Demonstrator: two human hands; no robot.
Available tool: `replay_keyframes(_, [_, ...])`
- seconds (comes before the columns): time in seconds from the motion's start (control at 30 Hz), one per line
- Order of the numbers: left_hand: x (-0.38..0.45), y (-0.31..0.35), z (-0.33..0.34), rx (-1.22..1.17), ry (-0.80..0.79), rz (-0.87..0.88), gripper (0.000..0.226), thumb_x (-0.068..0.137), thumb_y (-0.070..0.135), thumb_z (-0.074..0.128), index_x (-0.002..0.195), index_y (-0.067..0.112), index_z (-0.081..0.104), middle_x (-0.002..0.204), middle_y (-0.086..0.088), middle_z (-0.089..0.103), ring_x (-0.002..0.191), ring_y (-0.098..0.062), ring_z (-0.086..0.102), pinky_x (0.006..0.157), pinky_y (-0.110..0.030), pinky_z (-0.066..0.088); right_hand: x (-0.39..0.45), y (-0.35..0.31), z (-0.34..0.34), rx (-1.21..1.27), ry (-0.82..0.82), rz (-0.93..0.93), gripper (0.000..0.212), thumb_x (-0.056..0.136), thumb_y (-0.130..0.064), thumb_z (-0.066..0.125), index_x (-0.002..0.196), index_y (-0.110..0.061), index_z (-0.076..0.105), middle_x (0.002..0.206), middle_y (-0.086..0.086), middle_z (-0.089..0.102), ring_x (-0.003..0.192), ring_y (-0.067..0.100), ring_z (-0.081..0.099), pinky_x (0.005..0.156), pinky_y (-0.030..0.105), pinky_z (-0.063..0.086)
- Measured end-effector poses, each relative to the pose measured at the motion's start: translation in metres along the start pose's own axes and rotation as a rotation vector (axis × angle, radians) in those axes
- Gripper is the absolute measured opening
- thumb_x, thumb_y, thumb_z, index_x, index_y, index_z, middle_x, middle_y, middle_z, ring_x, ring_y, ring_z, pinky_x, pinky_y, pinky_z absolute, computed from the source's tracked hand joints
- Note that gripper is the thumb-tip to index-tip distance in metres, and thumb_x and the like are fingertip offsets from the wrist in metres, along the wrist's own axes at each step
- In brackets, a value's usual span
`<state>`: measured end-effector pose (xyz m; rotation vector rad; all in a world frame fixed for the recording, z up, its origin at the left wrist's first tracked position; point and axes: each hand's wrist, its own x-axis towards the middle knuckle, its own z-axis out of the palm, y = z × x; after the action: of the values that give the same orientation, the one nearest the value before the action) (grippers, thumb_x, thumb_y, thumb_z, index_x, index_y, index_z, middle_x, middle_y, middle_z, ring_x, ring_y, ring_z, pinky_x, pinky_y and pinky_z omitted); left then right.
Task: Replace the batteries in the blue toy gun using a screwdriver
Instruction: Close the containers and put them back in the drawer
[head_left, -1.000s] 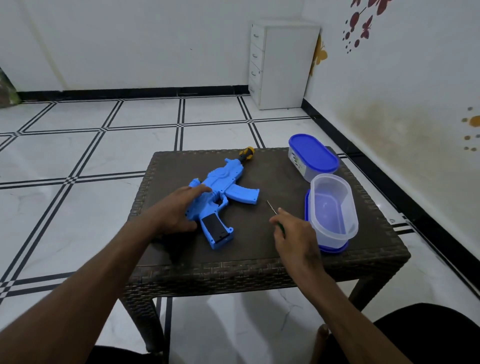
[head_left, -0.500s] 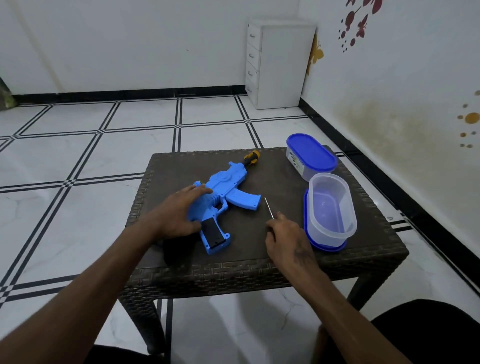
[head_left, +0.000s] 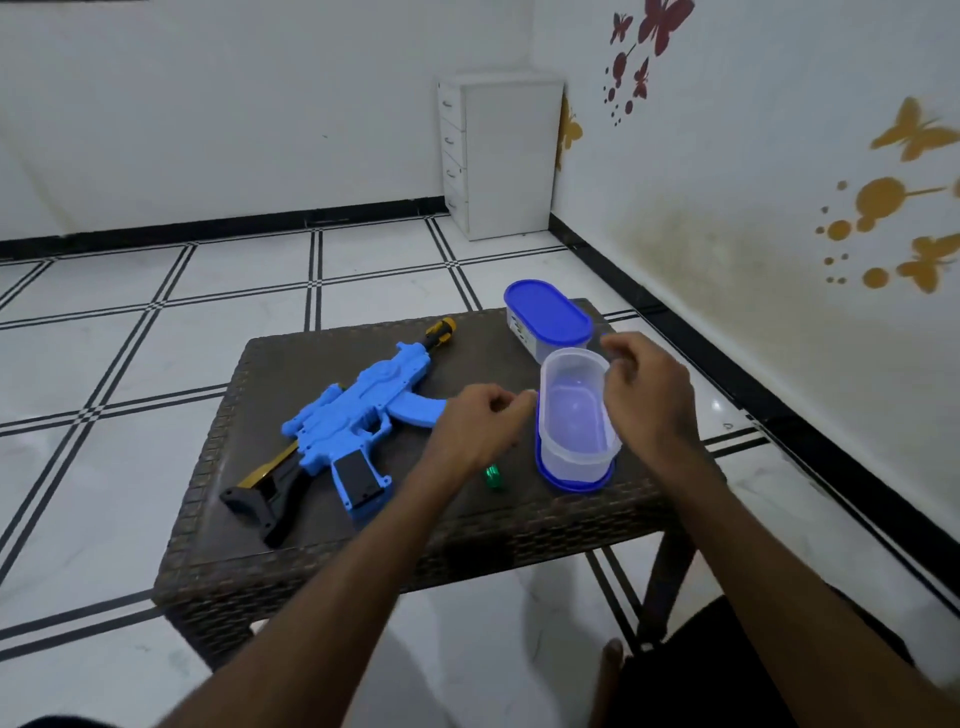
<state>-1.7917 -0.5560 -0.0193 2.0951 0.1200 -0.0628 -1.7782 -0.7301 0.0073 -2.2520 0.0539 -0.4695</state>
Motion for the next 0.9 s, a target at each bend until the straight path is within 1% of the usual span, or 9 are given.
replay_keyframes(0.07, [0.002, 0.01, 0.017, 0.059, -0.059, -0.09, 0.046, 0.085, 0.06, 0.057, 0.076, 0.014, 0.061, 0.077, -0.01, 0.072, 0.076, -0.024, 0.072, 0.08, -0.046, 0.059, 0.005, 0.021, -0.005, 0.003, -0.032, 0.153, 0.033, 0.098, -0.007, 0.047, 0.127, -0.015, 0.061, 0.124, 0.002, 0.065, 0.116, 0.023, 0.06, 0.09, 0.027, 0.043])
replay_keyframes(0.17, [0.007, 0.01, 0.032, 0.04, -0.076, -0.173, 0.03, 0.082, 0.045, 0.066, 0.089, 0.018, 0.057, 0.078, -0.003, 0.073, 0.076, -0.017, 0.073, 0.082, -0.045, 0.059, 0.004, 0.047, -0.003, -0.012, -0.166, 0.292, 0.037, 0.098, -0.007, 0.046, 0.132, -0.015, 0.057, 0.129, 0.005, 0.063, 0.119, 0.023, 0.058, 0.092, 0.027, 0.039])
replay_keyframes(0.27, [0.009, 0.008, 0.032, -0.066, -0.086, -0.229, 0.013, 0.085, 0.025, 0.068, 0.088, 0.015, 0.059, 0.079, -0.008, 0.074, 0.071, -0.016, 0.074, 0.082, -0.044, 0.059, 0.0, 0.063, 0.004, 0.003, -0.302, 0.307, 0.039, 0.097, -0.009, 0.047, 0.136, -0.014, 0.055, 0.13, 0.006, 0.063, 0.116, 0.023, 0.06, 0.099, 0.034, 0.046])
replay_keyframes(0.33, [0.007, 0.008, 0.027, -0.092, -0.077, -0.254, 0.013, 0.086, 0.02, 0.069, 0.092, 0.013, 0.06, 0.084, -0.01, 0.073, 0.07, -0.017, 0.074, 0.079, -0.045, 0.061, -0.001, 0.069, 0.009, -0.02, -0.363, 0.303, 0.039, 0.097, -0.014, 0.049, 0.135, -0.017, 0.055, 0.126, 0.003, 0.065, 0.109, 0.021, 0.063, 0.098, 0.043, 0.051])
replay_keyframes(0.43, [0.004, 0.004, 0.013, -0.119, -0.014, -0.225, 0.014, 0.084, 0.011, 0.069, 0.092, 0.011, 0.058, 0.084, -0.009, 0.071, 0.066, -0.021, 0.074, 0.076, -0.045, 0.061, -0.001, 0.071, 0.017, -0.041, -0.444, 0.287, 0.037, 0.093, -0.023, 0.058, 0.13, -0.021, 0.056, 0.118, 0.002, 0.066, 0.103, 0.019, 0.063, 0.091, 0.041, 0.054])
replay_keyframes(0.53, [0.001, 0.0, -0.004, -0.179, 0.056, -0.212, 0.021, 0.083, 0.007, 0.068, 0.098, 0.012, 0.054, 0.085, -0.009, 0.07, 0.064, -0.022, 0.074, 0.073, -0.045, 0.062, -0.001, 0.069, 0.025, -0.178, -0.457, 0.245, 0.051, 0.087, -0.037, 0.07, 0.132, -0.021, 0.052, 0.116, 0.003, 0.063, 0.103, 0.021, 0.061, 0.085, 0.036, 0.053])
replay_keyframes(0.67, [-0.006, -0.006, -0.023, -0.082, 0.119, -0.177, 0.028, 0.084, 0.01, 0.069, 0.104, 0.016, 0.052, 0.088, -0.009, 0.072, 0.061, -0.017, 0.073, 0.066, -0.039, 0.062, -0.005, 0.065, 0.034, -0.362, -0.41, 0.23, 0.069, 0.081, -0.042, 0.076, 0.137, -0.017, 0.046, 0.123, 0.008, 0.062, 0.11, 0.026, 0.061, 0.089, 0.04, 0.054])
replay_keyframes(0.8, [-0.011, -0.011, -0.029, -0.014, 0.14, -0.156, 0.032, 0.083, 0.013, 0.069, 0.109, 0.02, 0.052, 0.083, -0.005, 0.073, 0.058, -0.016, 0.072, 0.071, -0.041, 0.062, -0.003, 0.062, 0.032, -0.392, -0.396, 0.294, 0.063, 0.079, -0.041, 0.078, 0.129, -0.012, 0.052, 0.114, 0.009, 0.065, 0.103, 0.026, 0.062, 0.08, 0.037, 0.052])
replay_keyframes(0.9, [-0.012, -0.01, -0.024, -0.002, 0.126, -0.152, 0.035, 0.083, 0.012, 0.069, 0.113, 0.02, 0.051, 0.085, -0.006, 0.073, 0.058, -0.015, 0.072, 0.07, -0.041, 0.062, 0.003, 0.064, 0.027, -0.285, -0.434, 0.368, 0.053, 0.076, -0.034, 0.082, 0.116, -0.008, 0.059, 0.11, 0.01, 0.067, 0.098, 0.026, 0.065, 0.08, 0.04, 0.056])
